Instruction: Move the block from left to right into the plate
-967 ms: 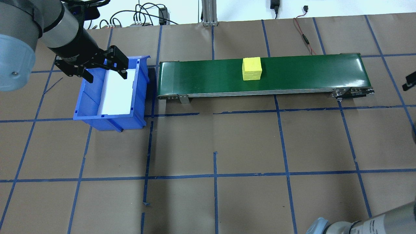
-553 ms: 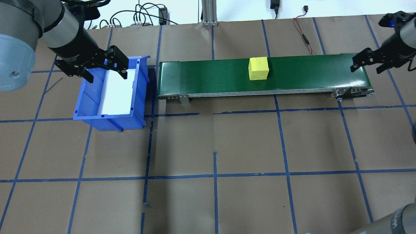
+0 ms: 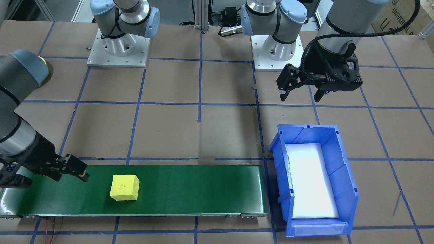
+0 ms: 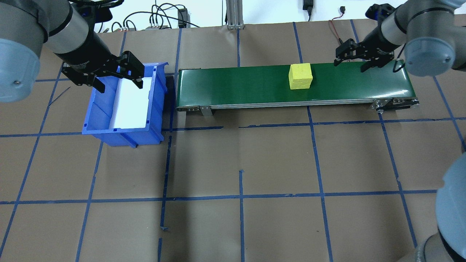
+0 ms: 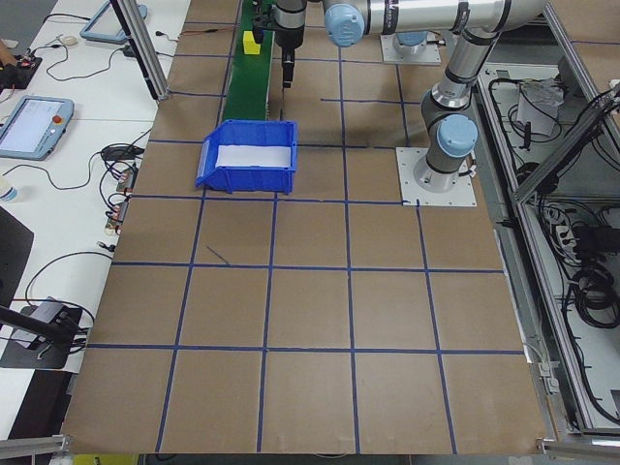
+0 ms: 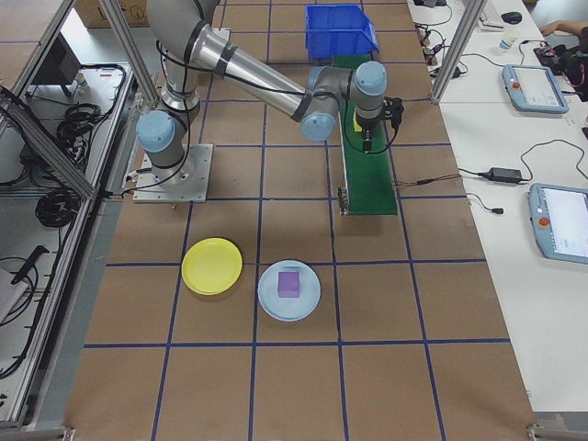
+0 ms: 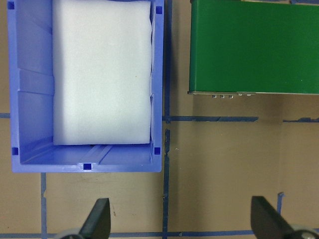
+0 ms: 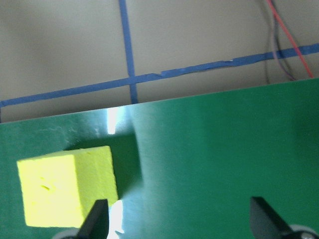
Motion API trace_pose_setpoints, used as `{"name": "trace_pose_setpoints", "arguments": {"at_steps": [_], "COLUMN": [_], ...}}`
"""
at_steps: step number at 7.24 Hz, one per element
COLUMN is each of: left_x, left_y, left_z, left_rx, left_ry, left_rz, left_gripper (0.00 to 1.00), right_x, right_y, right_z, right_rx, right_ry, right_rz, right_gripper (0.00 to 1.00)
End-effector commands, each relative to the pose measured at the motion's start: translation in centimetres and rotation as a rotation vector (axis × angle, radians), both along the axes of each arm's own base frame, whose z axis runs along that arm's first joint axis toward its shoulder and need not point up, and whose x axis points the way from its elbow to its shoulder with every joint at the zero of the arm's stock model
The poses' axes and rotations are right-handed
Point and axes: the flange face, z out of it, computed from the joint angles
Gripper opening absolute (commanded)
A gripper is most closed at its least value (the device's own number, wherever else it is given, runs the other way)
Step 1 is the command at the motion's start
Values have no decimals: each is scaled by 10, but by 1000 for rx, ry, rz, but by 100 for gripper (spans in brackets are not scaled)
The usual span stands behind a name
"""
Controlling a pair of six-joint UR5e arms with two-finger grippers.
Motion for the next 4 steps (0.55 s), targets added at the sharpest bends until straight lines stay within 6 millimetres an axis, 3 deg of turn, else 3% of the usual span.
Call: {"name": "trace_pose_setpoints", "arguments": {"at_steps": [1,3,4], "left_x": [1,-1,0], "left_y": [0,1,1], "left_z": [-2,-2,-2], "left_rx": [3,5,3], "left_ry": [0,0,0], "left_rz": [1,-2,0], "left_gripper": [100,100,100], "right_x": [58,57,52], "right_y": [-14,-23,-23], "right_z": [-15,-38,-57], "right_rx": [-62,-82,-52], "right_ry": [-7,6,55], "right_rz": [25,40,52], "right_gripper": [100,99,93]}}
